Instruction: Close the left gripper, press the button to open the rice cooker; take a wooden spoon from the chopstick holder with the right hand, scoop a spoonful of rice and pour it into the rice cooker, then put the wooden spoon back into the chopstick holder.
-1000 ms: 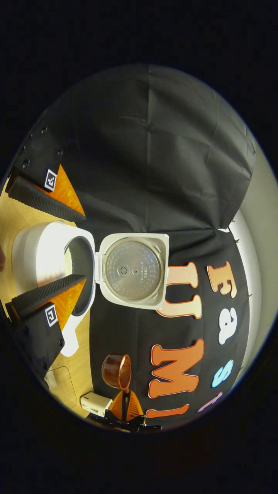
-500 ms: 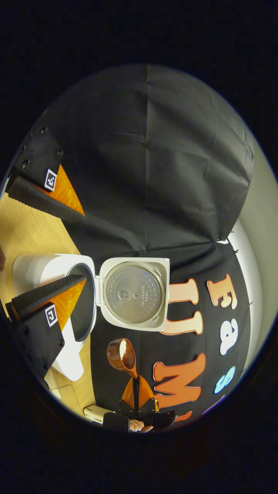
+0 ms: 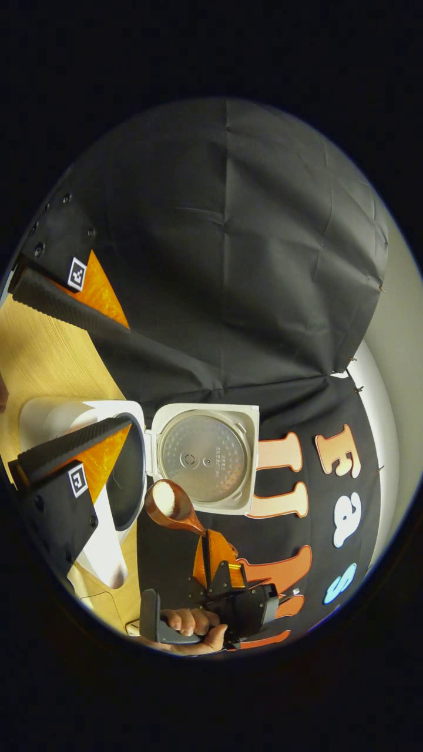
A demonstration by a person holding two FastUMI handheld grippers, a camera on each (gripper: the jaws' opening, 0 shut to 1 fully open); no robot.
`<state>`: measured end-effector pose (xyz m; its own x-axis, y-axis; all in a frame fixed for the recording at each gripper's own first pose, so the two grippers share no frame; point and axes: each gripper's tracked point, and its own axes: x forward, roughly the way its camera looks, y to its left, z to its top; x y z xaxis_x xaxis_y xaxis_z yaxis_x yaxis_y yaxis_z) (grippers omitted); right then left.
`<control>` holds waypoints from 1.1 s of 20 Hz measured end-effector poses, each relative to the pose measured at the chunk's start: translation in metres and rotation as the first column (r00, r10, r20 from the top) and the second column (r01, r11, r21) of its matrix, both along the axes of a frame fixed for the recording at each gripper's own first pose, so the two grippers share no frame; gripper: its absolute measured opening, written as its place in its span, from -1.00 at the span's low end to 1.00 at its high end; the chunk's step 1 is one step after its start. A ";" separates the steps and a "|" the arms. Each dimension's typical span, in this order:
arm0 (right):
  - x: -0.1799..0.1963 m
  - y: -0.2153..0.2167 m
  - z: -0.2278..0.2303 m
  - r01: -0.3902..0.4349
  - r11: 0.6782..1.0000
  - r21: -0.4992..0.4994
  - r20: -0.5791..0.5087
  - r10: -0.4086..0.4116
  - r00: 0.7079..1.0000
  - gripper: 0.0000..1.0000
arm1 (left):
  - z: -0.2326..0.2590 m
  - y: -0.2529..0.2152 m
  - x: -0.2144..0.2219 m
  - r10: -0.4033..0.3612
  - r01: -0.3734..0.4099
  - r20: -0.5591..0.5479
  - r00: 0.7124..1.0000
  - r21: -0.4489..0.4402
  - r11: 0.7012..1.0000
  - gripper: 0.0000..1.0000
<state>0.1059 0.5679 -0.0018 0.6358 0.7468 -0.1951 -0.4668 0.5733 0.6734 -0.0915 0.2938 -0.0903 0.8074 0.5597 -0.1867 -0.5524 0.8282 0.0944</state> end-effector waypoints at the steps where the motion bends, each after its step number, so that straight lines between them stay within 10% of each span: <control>1: -0.003 0.002 -0.001 -0.009 0.999 -0.050 0.059 0.012 0.998 -0.91 | 0.001 0.001 0.000 0.008 -0.008 0.003 1.000 0.000 1.000 0.81; 12: 0.002 0.009 0.023 -0.015 0.983 -0.185 0.383 0.087 0.920 -0.90 | 0.004 0.000 -0.002 0.030 -0.031 0.020 0.999 0.038 0.999 0.80; 22: -0.016 0.019 0.064 -0.017 0.969 -0.248 0.665 0.184 0.724 -0.90 | 0.006 0.002 0.001 0.022 -0.023 0.045 0.999 0.043 0.999 0.81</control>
